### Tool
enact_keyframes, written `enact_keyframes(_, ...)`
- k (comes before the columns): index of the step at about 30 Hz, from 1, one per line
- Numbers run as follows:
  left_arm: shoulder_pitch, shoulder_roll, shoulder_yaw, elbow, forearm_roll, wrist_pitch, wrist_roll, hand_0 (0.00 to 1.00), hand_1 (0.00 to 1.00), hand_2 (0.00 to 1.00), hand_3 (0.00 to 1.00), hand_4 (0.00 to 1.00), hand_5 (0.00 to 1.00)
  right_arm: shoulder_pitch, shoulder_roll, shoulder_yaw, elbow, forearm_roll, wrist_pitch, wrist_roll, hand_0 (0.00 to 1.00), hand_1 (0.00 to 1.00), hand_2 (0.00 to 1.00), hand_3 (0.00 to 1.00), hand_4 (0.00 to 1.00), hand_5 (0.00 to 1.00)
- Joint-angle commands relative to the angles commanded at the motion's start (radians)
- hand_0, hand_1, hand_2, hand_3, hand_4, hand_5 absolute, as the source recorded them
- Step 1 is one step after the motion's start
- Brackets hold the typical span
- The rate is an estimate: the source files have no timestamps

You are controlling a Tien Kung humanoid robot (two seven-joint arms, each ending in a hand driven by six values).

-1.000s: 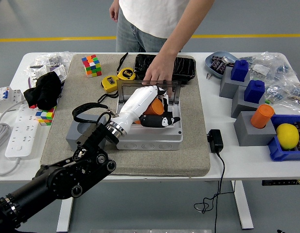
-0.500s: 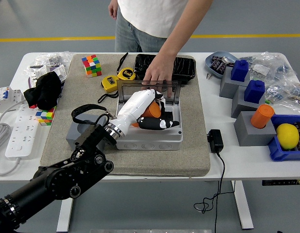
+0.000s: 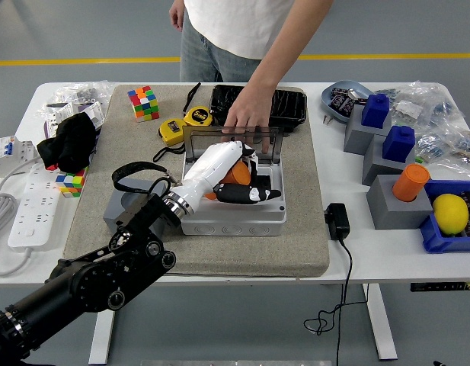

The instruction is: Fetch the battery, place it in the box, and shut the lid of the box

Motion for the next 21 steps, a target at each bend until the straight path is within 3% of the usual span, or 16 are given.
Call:
enact_keyframes(1,0.0,0.0,0.0,-0.001,0.003,-0.002,0.002,0.234,0.213,0.209,0.247,0.998,0.523,0.0,0.0,0.0,0.0,0.0,0.0,0.0,0.703,0.649,0.665,0.721,0.998,0.929)
enact_keyframes(2,0.001,0.001,-0.001,-0.004,0.007,-0.006,0.004,0.417,0.321,0.256,0.299,0.998,0.525,0.0,0.0,0.0,0.0,0.001,0.0,0.0,0.703,0.649,0.665,0.721,0.998,0.929)
enact_keyframes(7,0.005,0.009,-0.004,-0.029,0.04,-0.03,0.019,0.417,0.321,0.256,0.299,0.998,0.525,-0.001,0.0,0.002,0.0,-0.001,0.0,0.0,0.703,0.649,0.665,0.721,0.998,0.929)
enact_keyframes(8,0.005,0.009,-0.004,-0.032,0.042,-0.032,0.02,0.757,0.624,0.493,0.452,0.998,0.537,-0.001,0.0,0.002,0.0,-0.001,0.0,0.0,0.703,0.649,0.665,0.721,0.998,0.93)
enact_keyframes(12,0.013,0.022,-0.005,-0.073,0.063,-0.066,0.039,0.757,0.624,0.493,0.452,0.998,0.537,0.0,0.001,0.009,0.001,-0.006,0.001,0.0,0.703,0.649,0.665,0.721,0.998,0.93)
enact_keyframes(13,0.018,0.03,-0.002,-0.095,0.067,-0.079,0.048,0.983,0.8,0.659,0.544,0.998,0.552,0.0,0.001,0.01,0.001,-0.006,0.001,0.0,0.703,0.65,0.665,0.721,0.998,0.93)
enact_keyframes(21,0.042,0.07,0.006,-0.264,0.11,-0.146,0.097,0.998,0.817,0.672,0.569,0.998,0.561,-0.003,0.0,0.013,-0.001,-0.004,-0.001,-0.001,0.702,0.649,0.665,0.721,0.998,0.928)
